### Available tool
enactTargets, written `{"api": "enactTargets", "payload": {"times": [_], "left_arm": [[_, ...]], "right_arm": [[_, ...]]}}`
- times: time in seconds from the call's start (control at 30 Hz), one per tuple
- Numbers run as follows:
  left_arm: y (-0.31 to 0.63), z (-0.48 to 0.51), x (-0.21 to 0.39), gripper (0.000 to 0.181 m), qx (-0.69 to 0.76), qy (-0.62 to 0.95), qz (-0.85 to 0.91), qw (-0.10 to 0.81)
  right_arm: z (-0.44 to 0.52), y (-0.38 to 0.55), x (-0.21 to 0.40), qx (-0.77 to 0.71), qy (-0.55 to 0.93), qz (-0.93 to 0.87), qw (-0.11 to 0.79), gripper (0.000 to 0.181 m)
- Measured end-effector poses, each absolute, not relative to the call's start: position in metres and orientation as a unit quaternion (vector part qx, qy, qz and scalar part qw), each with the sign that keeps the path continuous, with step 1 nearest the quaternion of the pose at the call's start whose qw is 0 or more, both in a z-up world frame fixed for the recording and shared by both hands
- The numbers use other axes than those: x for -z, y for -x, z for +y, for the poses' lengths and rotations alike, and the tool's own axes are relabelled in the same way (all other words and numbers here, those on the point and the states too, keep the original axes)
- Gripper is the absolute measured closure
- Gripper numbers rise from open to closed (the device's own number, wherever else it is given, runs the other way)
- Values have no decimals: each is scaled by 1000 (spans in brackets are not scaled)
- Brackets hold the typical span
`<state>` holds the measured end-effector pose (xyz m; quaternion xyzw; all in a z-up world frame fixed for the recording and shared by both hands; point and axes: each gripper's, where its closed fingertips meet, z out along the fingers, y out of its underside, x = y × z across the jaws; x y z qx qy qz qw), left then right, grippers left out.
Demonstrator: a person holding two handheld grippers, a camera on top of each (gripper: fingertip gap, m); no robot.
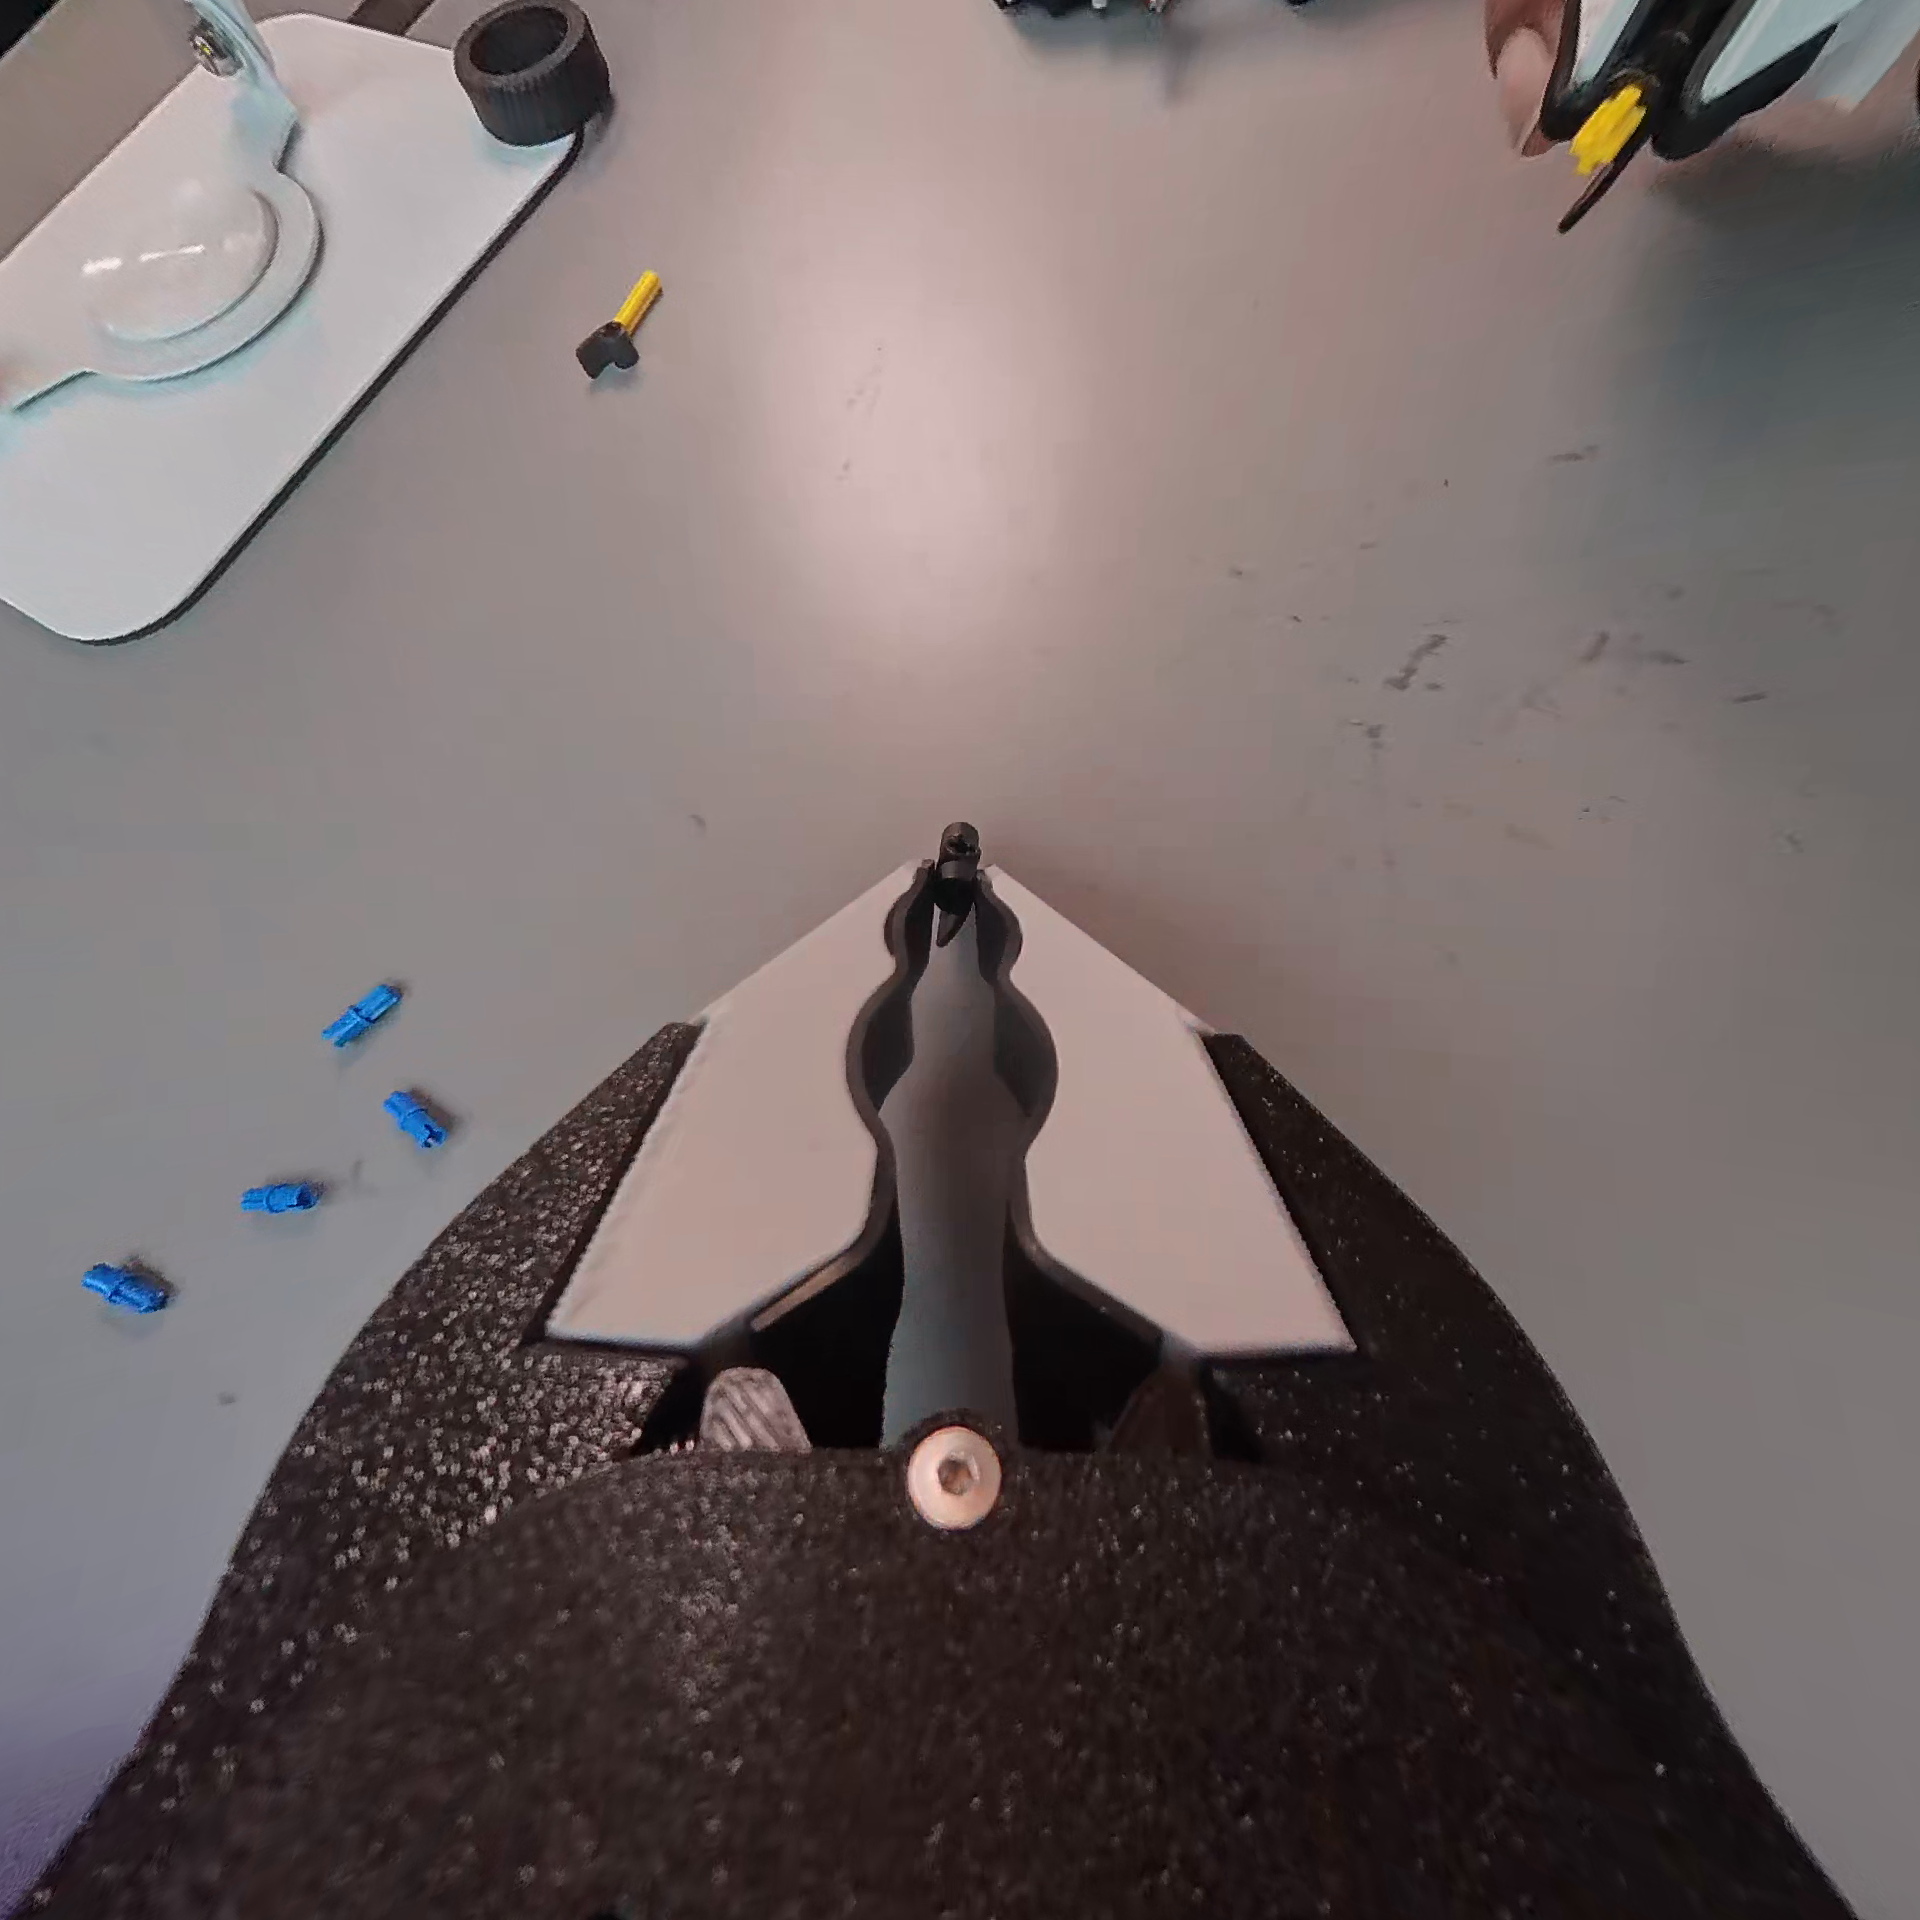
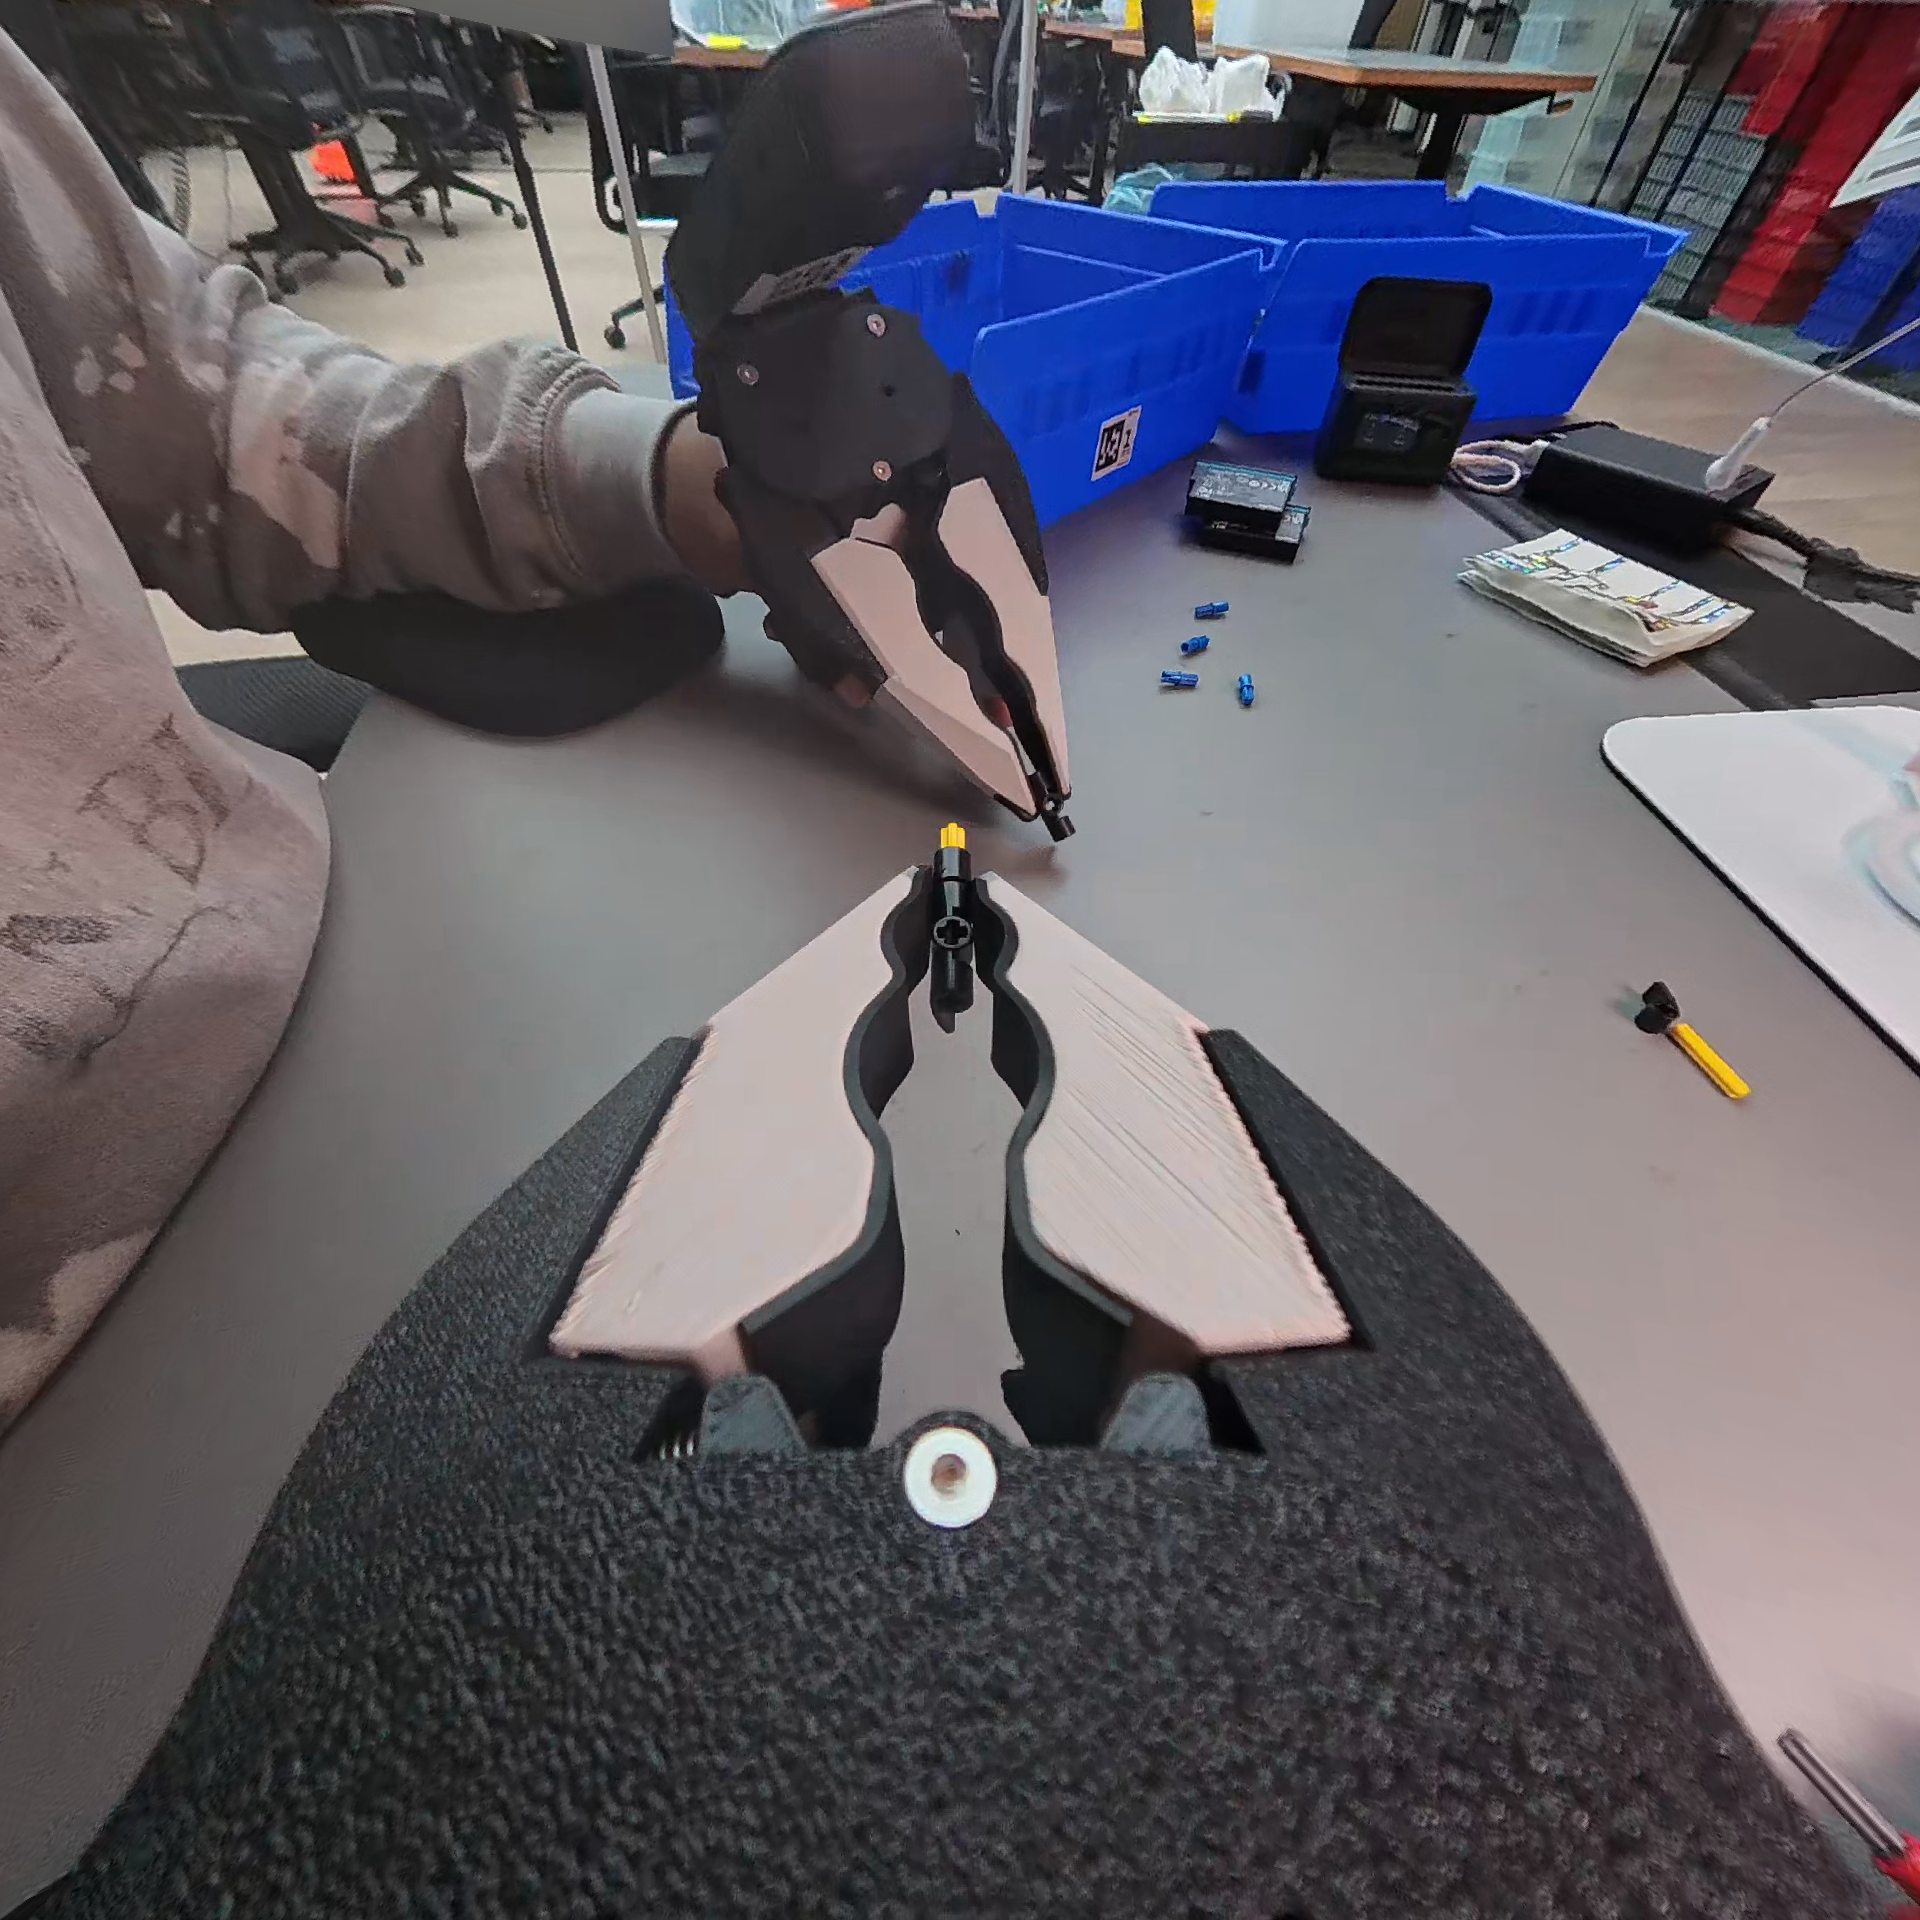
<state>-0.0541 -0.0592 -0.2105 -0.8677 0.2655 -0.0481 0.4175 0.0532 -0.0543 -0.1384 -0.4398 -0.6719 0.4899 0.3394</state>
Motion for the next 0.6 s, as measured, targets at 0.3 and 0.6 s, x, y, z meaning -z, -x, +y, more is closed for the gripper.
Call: {"api": "enactTargets", "payload": {"times": [0.3,0.6], "left_arm": [[167,-60,95,175,-224,790,88,564],[325,-161,104,175,-262,845,-188,427]], "right_arm": [[-53,-52,141,-484,447,-670,341,174],[-55,-51,138,-495,448,-665,335,174]]}}
